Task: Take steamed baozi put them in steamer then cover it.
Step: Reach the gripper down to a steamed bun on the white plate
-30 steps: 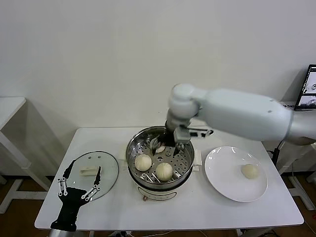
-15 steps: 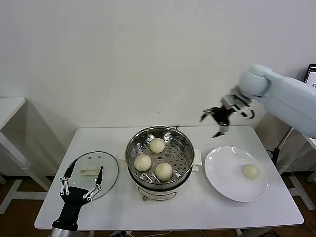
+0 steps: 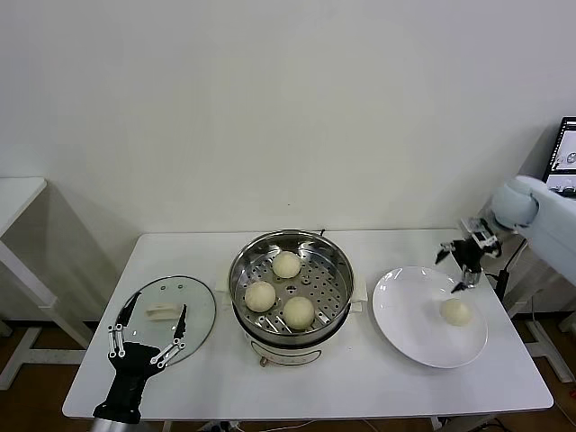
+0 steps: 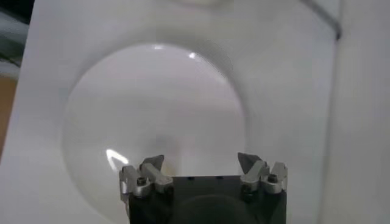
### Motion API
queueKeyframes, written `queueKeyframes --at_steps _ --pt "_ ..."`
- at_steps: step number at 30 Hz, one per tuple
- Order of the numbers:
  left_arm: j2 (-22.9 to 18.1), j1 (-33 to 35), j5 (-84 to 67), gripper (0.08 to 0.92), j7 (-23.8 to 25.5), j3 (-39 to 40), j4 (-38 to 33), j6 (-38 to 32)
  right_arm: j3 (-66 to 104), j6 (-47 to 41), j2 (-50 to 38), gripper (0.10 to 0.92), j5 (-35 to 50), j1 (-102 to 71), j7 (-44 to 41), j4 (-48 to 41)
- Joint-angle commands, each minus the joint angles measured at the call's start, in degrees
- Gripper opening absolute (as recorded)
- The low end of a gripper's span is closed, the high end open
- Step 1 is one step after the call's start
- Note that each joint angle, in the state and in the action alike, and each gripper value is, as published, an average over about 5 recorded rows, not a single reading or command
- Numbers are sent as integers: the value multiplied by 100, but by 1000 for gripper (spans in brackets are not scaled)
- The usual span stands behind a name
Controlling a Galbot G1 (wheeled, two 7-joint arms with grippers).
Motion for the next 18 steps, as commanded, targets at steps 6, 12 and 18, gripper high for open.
queueKeyframes --at_steps 6,12,18 --pt "-28 23 27 823 -32 -23 16 -14 266 -156 -76 823 -496 -938 259 -365" --pt "-34 32 28 823 -34 -48 12 -21 391 -169 18 823 -554 -1053 415 -453" --pt "-10 30 23 823 -25 -72 18 -17 392 -159 108 823 -582 -1087 564 -502"
